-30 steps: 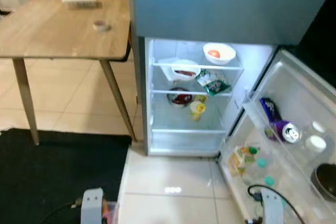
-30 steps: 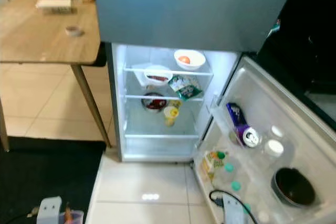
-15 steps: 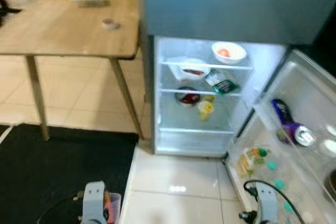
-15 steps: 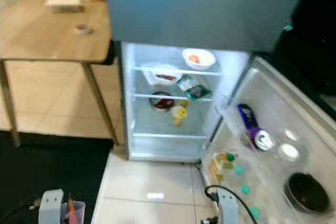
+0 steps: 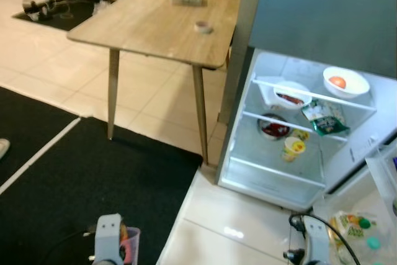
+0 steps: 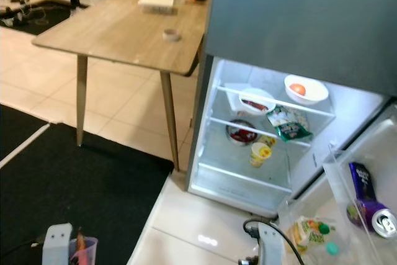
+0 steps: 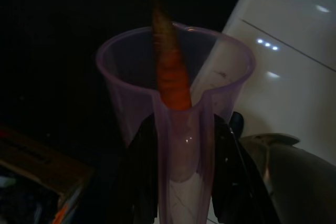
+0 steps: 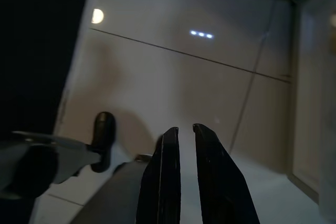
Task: Restocking fridge
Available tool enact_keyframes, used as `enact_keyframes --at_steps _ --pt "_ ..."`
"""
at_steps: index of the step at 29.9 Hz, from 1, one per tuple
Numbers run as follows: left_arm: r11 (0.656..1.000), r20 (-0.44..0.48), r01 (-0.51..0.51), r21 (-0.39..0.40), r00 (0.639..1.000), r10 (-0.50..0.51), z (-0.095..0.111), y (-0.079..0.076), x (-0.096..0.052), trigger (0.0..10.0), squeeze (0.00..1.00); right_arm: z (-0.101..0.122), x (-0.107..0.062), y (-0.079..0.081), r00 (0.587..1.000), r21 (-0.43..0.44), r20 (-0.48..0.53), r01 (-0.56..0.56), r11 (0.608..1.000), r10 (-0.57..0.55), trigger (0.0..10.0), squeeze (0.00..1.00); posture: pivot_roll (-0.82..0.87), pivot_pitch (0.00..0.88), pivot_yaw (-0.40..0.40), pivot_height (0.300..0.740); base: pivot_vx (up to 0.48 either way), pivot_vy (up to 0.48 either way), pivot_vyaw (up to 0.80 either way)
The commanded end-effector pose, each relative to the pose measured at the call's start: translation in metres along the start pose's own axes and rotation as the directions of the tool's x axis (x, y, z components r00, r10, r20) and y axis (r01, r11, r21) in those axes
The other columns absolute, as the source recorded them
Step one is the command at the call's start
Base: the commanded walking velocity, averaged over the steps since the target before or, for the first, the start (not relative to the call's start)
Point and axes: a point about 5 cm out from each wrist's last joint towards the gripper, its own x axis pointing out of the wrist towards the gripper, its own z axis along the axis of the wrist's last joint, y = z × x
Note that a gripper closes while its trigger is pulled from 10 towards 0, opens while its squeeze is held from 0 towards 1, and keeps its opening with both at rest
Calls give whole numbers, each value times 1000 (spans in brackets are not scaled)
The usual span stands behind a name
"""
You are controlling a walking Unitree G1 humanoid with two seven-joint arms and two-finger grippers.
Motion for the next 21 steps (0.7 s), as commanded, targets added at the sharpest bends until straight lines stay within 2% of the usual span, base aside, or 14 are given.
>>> enact_keyframes --at_steps 1,7,14,21 --pt "1000 2 3 2 1000 -3 1 -1 0 10000 0 -8 -3 -8 998 17 -32 45 999 -44 10000 0 82 0 -66 740 0 0 0" --pt "1000 16 21 2 1000 -22 4 -3 1 10000 0 -6 -2 -6 999 18 -21 32 999 -32 10000 0 82 0 -66 740 0 0 0" --pt "999 20 45 -7 999 -45 5 -7 2 10000 0 -4 -1 -4 999 28 -8 35 999 -35 10000 0 81 0 -64 740 0 -453 0" --pt "999 30 28 -29 999 -27 7 -7 2 10000 0 -4 -1 -4 999 38 -3 34 999 -34 10000 0 78 0 -64 740 0 0 0"
